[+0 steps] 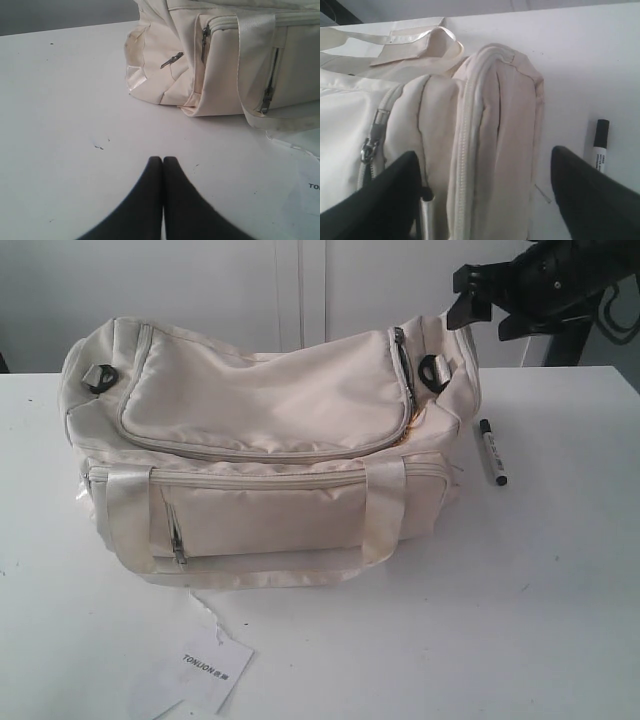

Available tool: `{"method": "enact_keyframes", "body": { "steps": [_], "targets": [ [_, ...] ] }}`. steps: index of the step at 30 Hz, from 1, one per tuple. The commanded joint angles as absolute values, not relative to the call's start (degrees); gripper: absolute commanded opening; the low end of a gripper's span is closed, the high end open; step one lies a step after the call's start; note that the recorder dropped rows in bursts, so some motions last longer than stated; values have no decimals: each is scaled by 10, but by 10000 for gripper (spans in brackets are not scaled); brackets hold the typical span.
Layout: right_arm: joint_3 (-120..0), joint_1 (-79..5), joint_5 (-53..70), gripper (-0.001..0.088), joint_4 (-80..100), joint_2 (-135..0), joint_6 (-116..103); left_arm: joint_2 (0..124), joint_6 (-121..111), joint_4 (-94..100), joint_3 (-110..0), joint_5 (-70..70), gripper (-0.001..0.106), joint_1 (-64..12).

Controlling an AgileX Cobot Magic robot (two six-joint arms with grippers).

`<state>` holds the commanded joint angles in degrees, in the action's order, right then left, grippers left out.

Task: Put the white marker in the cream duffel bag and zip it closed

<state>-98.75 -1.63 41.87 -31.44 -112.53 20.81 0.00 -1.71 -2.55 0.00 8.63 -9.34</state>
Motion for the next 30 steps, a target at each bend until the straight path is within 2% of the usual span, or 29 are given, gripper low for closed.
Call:
{"method": "enact_keyframes", "body": {
  "steps": [6, 11, 13, 18, 20, 30],
  "targets": [
    [-987, -24, 404, 656, -319, -1145, 208, 0, -17, -25, 0, 86, 0, -93],
    [-987, -29, 394, 550, -331, -1153, 208, 0, -17, -27, 0, 86, 0, -93],
    [-987, -29, 394, 453, -337, -1154, 208, 0, -17, -28, 0, 86, 0, -93],
    [-987, -29, 392, 23, -337, -1154, 208, 0, -17, -30, 0, 86, 0, -93],
    [-987, -29, 392, 0, -337, -1154, 208, 0, -17, -30, 0, 86, 0, -93],
    [-987, -29, 392, 0, -337, -1154, 208, 0, -53, -32, 0, 49, 0, -93]
  ]
}}
